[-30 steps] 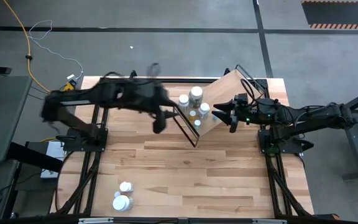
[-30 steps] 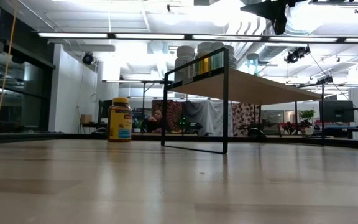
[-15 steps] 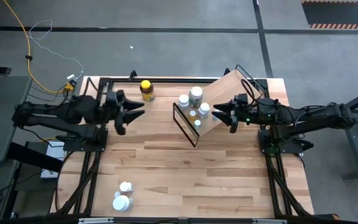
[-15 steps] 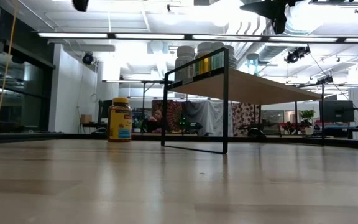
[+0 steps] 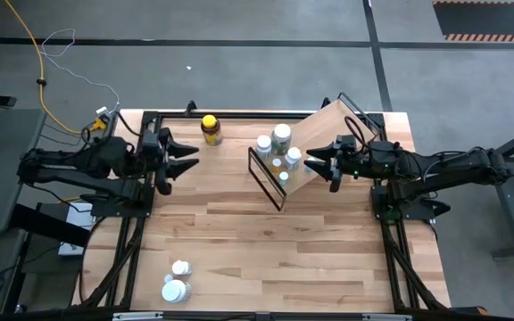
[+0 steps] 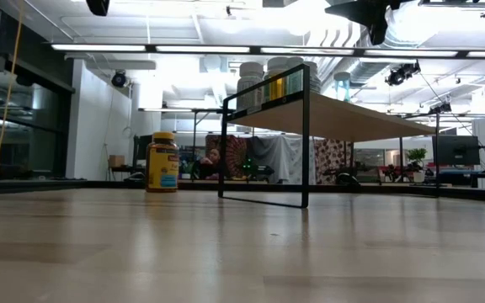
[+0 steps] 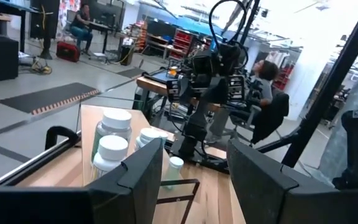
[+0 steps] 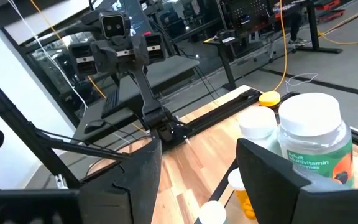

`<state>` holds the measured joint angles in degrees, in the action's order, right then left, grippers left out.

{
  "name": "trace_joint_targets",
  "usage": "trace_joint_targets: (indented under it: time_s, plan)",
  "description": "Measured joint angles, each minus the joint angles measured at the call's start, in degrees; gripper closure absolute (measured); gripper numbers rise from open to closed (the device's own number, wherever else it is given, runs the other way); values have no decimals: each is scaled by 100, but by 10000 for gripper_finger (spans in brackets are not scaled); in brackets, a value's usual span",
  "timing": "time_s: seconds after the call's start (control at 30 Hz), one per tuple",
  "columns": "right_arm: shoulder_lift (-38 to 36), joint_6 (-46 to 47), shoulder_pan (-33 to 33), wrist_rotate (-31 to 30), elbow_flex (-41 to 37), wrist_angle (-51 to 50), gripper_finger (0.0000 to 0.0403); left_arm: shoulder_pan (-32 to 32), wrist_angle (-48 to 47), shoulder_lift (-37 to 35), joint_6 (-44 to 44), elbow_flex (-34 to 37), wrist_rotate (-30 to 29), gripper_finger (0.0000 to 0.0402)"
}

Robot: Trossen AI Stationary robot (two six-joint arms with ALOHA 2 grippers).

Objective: Pick and place medicine bottles onto shelf by color
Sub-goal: Put the yellow pill bottle on the shelf

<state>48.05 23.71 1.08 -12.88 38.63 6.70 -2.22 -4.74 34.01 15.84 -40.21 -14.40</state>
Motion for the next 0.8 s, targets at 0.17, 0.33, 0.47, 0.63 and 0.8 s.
trace_joint_targets:
  time_s: [0.17, 0.33, 0.47, 0.63, 0.8]
  plan:
    - [0, 24, 0, 2, 0, -2, 203, 4, -19, 60, 37, 0, -175, 218]
    - [0, -63, 0, 2, 0, -2, 203, 0, -15, 111, 280, 0, -393, 171]
    - [0, -66, 0, 48, 0, -2, 203, 0, 27, 236, 431, -1, -490, 127]
    - [-2, -70, 0, 96, 0, -2, 203, -49, -91, 587, 650, -194, -719, 85]
    - [-2, -81, 0, 177, 0, -3, 203, -789, -1154, 1203, 834, -904, -1461, 63]
